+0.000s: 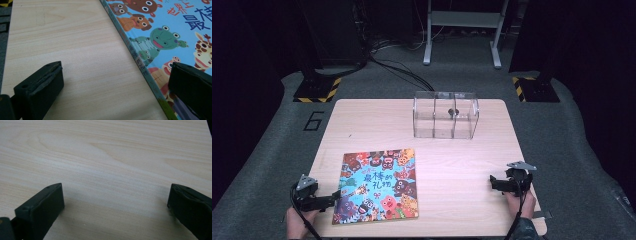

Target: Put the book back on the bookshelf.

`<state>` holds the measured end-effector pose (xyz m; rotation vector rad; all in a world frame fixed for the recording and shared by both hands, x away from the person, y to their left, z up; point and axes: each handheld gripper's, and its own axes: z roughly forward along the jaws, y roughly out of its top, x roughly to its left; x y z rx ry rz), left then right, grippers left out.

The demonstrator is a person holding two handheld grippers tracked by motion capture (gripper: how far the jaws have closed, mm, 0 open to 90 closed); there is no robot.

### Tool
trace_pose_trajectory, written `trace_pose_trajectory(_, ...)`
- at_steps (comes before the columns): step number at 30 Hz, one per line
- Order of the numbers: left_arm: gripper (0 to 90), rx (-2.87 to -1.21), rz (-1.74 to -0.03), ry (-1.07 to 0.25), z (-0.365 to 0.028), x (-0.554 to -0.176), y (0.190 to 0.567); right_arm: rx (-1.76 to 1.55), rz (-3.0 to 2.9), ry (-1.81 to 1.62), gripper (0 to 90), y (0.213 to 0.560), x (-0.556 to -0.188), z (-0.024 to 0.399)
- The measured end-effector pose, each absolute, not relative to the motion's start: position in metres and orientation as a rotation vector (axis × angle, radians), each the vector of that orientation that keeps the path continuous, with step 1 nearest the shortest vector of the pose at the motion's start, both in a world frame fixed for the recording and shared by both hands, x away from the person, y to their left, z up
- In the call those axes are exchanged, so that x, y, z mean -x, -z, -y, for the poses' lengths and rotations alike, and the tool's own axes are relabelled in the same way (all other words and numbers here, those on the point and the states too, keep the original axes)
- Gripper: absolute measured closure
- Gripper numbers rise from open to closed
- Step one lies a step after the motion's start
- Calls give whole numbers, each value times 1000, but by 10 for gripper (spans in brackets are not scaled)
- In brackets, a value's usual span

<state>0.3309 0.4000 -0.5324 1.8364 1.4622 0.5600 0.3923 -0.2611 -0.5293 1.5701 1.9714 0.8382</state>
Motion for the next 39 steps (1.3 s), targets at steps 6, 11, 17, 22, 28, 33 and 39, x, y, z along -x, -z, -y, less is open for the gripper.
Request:
trace_pose_trajectory(6,3,-1848,-1481,-565,-399,-331,531,-1572,-1964,-843,12,529,-392,261)
trace_pose_trajectory(11,0,-1893,-1474,-552,-397,-331,526,-1572,-1963,-842,14,529,-393,262)
trace_pose_trajectory(17,0,-1882,-1445,-513,-394,-330,517,-1573,-1959,-843,18,529,-393,262)
trace_pose_trajectory(22,0,-1885,-1416,-487,-387,-333,511,-1574,-1958,-844,19,529,-393,261)
trace_pose_trajectory(28,0,-1873,-1424,-431,-379,-338,509,-1573,-1956,-844,23,529,-393,262)
trace_pose_trajectory(33,0,-1878,-1421,-404,-370,-340,511,-1574,-1954,-842,25,529,-393,262)
trace_pose_trajectory(39,25,-1903,-1420,-380,-358,-342,516,-1574,-1954,-842,25,529,-393,262)
